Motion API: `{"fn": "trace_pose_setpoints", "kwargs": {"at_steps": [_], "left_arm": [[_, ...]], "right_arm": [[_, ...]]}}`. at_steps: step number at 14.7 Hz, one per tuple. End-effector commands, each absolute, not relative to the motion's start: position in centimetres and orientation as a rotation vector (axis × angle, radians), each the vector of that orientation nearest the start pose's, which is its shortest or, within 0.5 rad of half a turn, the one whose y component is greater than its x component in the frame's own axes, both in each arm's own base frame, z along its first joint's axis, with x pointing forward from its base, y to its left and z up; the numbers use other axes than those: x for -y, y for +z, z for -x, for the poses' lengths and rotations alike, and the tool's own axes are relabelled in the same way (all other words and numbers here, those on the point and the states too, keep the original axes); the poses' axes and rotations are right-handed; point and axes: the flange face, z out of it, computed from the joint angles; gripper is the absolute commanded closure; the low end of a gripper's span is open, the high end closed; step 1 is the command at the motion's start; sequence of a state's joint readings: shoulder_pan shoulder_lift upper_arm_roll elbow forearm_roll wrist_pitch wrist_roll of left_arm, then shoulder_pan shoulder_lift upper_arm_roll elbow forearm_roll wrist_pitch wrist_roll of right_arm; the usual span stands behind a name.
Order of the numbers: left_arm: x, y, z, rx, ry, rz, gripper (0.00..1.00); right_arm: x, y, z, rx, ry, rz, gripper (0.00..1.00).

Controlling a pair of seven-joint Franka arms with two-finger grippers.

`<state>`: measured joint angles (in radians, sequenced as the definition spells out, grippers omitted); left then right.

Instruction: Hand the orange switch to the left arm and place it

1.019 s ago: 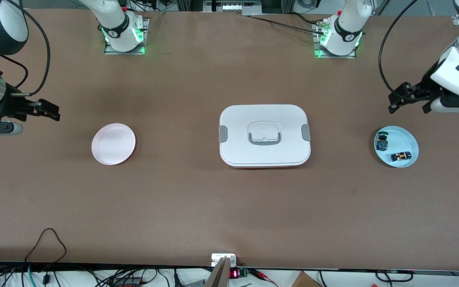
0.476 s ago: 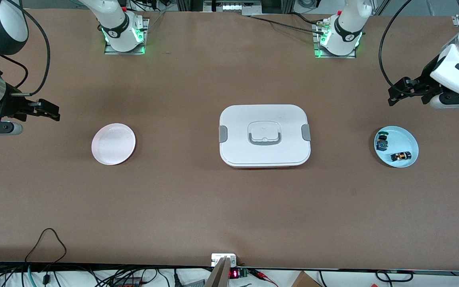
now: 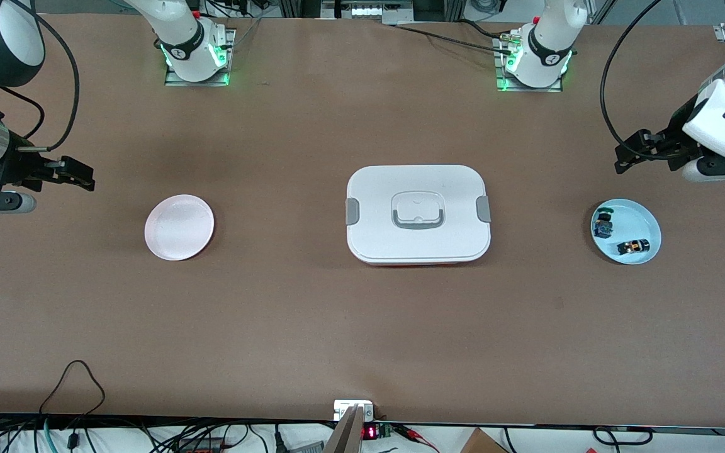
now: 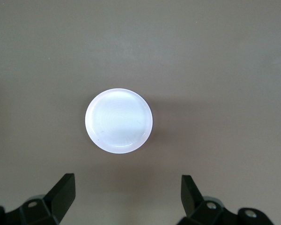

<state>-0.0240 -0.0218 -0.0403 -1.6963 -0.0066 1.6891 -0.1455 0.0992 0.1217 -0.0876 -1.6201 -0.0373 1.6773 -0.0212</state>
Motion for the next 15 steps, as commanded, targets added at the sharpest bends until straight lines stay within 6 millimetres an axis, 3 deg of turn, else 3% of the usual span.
{"fn": "trace_pose_setpoints", "kwargs": {"at_steps": [1, 15], "left_arm": [[3.85, 59.29, -56.05, 0.131, -0.014, 3.129, 0.00], [3.39, 58.92, -55.68, 0.037, 0.051, 3.128, 0.00]], "right_arm": [[-0.70, 54.71, -59.02, 0.057, 0.097, 3.175, 0.00], [-0.52, 54.89, -59.02, 0.049, 0.090, 3.175, 0.00]]}}
